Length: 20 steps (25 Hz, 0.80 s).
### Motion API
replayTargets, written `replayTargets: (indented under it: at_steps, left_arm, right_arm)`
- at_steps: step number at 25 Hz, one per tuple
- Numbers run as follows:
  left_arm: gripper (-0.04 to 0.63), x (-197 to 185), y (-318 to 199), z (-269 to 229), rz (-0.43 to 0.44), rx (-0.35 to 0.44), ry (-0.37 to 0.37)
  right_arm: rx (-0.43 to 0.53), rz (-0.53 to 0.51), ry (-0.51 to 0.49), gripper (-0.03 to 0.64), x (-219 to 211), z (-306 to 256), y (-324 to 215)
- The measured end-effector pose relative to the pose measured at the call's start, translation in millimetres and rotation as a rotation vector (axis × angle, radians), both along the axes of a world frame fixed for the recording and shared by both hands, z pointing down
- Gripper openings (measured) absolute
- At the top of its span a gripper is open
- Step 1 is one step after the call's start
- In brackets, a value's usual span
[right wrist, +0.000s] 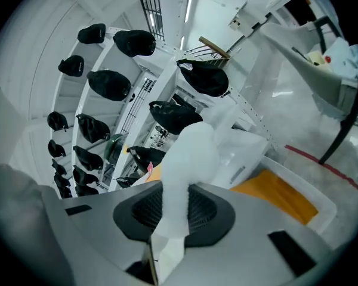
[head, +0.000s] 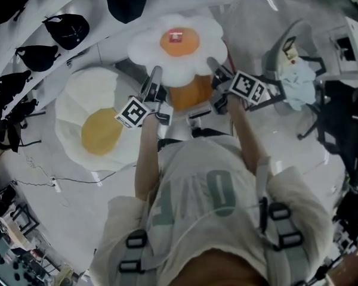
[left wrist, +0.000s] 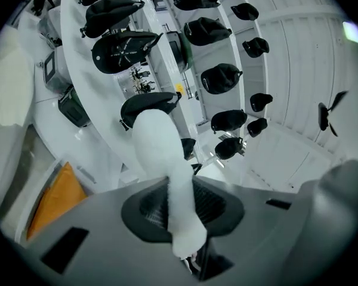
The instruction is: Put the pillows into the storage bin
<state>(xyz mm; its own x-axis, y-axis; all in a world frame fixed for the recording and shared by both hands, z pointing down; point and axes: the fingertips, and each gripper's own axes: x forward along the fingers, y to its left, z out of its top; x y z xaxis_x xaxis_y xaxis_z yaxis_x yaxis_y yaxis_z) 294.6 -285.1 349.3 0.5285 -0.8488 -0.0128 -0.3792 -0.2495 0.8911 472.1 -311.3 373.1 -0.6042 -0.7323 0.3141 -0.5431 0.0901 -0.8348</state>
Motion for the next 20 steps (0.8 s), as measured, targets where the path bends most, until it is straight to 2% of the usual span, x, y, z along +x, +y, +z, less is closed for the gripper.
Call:
replayTargets:
  at_steps: [6,9,10,11,12,13,14,15,17,20]
  left_arm:
    - [0.081,9,-12,-4,-0.006,-0.016,-0.010]
    - [0.081,10,-15,2,-0.012,-0.030,-0.045]
    - [0.103,11,-16,10,-0.009,-0.045,-0.081]
    - [0.201,13,-17,20,-0.001,-0.074,-0.127]
    - [0.278,15,-17,32,0.008,-0.114,-0.169]
    - [0.282,15,-16,43,0.011,-0.152,-0.196]
    - [0.284,15,-15,51,0.007,-0.181,-0.204]
    - [0.284,15,-13,55,0.000,-0.199,-0.196]
    - [0.284,14,-11,58,-0.009,-0.212,-0.168]
    - [0.284,15,-9,58,-0.006,-0.210,-0.168]
  right_arm:
    - [-0.010,-0.007,-0.034,0.067,8,-3,-10]
    - [-0.006,0.003,-0.047,0.078,10,2,-11]
    - [0.001,0.018,0.012,0.145,15,9,-12]
    - [0.006,0.030,0.118,0.280,21,22,-12]
    - [0.004,0.030,0.247,0.319,28,39,-10]
    - [-0.008,0.017,0.363,0.324,33,55,-6]
    - [-0.026,-0.007,0.438,0.327,34,69,0]
    - [-0.048,-0.036,0.468,0.327,33,79,7]
    - [-0.092,-0.079,0.457,0.327,29,92,17]
    - [-0.102,-0.096,0.444,0.327,25,94,22]
